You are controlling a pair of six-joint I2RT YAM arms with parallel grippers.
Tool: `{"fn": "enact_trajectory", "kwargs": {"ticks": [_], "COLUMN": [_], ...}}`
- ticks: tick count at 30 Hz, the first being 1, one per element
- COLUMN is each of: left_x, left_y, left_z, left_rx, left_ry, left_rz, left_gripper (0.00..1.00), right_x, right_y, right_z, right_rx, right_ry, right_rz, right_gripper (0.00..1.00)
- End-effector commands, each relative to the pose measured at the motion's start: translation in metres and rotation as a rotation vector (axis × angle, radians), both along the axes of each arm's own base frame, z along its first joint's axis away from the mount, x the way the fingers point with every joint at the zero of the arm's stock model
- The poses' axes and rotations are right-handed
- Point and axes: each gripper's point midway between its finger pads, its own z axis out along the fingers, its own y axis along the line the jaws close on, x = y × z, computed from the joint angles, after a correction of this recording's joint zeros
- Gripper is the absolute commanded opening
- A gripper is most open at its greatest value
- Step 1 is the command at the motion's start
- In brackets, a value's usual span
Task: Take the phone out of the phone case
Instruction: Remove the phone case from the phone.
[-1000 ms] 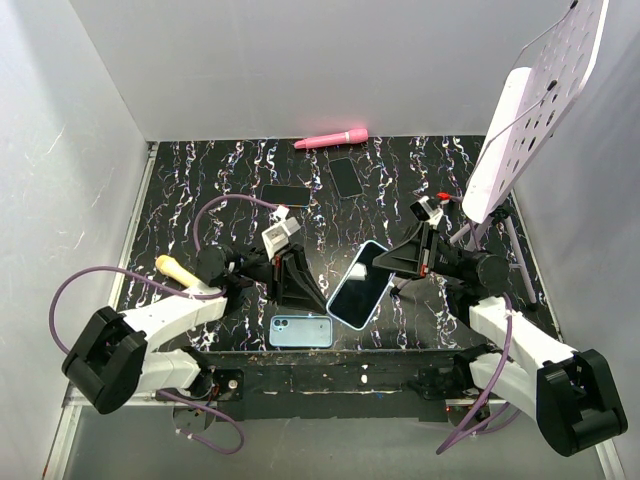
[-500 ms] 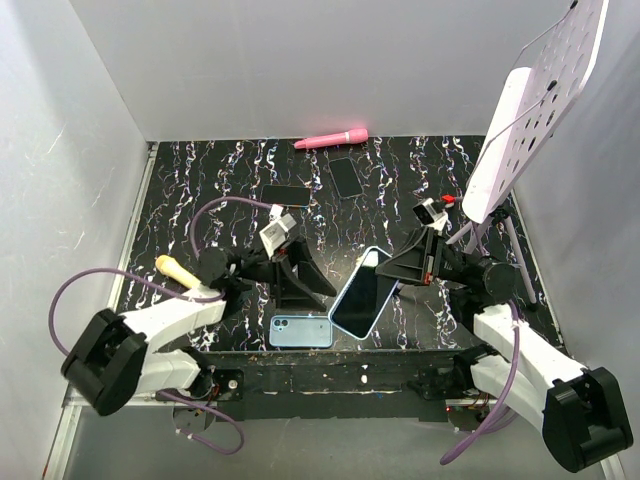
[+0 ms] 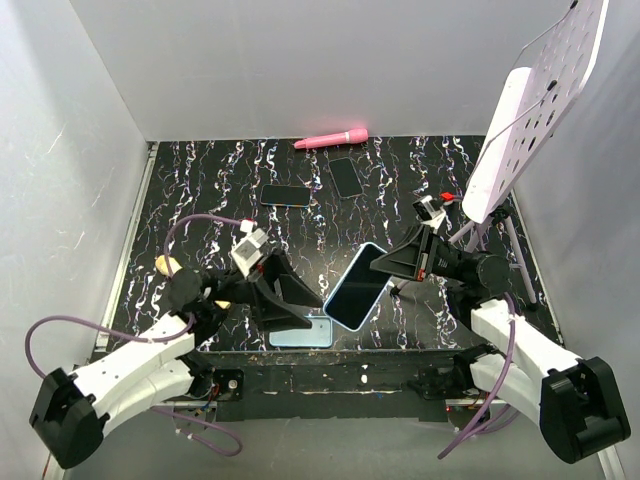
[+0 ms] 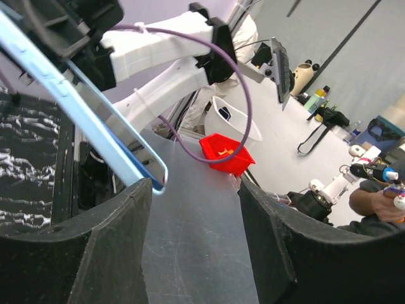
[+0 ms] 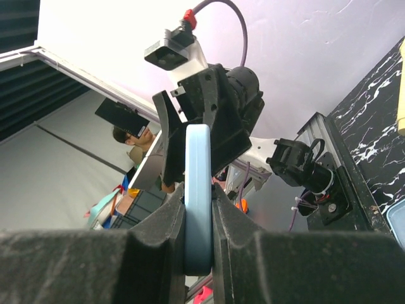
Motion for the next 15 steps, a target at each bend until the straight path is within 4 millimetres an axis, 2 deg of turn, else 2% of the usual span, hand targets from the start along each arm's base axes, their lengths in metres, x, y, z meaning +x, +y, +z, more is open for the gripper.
{"fn": "enact_trajectory", "kwargs": {"ticks": [1, 8, 11, 15], "left_x": [0.017, 0.018, 0.022, 0.016], "left_y": [-0.016, -0.017, -0.014, -0.013], "left_z": [-0.008, -0.016, -0.022, -0.019], "left_rx": [0.041, 0.090, 0.141, 0.123], "left_ry": [0.081, 0.070, 0.046, 0.062], "left_rz": [0.014, 0.026, 0.092, 0.051], "left_gripper": [0.56, 0.52, 0.53, 0.54], "right_x": [-0.004, -0.010, -0.012, -0.010], "right_y": [-0.007, -0.009, -0.010, -0.009], "right_z": [0.039, 0.045, 0.045, 0.046], "right_rx": [0.107, 0.112, 0.108, 0.108], "right_ry": [-0.134, -0.158, -0.158, -0.164], "right_rz": [-0.040, -0.044, -0.045, -0.046], "right_gripper": [0.01, 0.01, 0.01, 0.01]}}
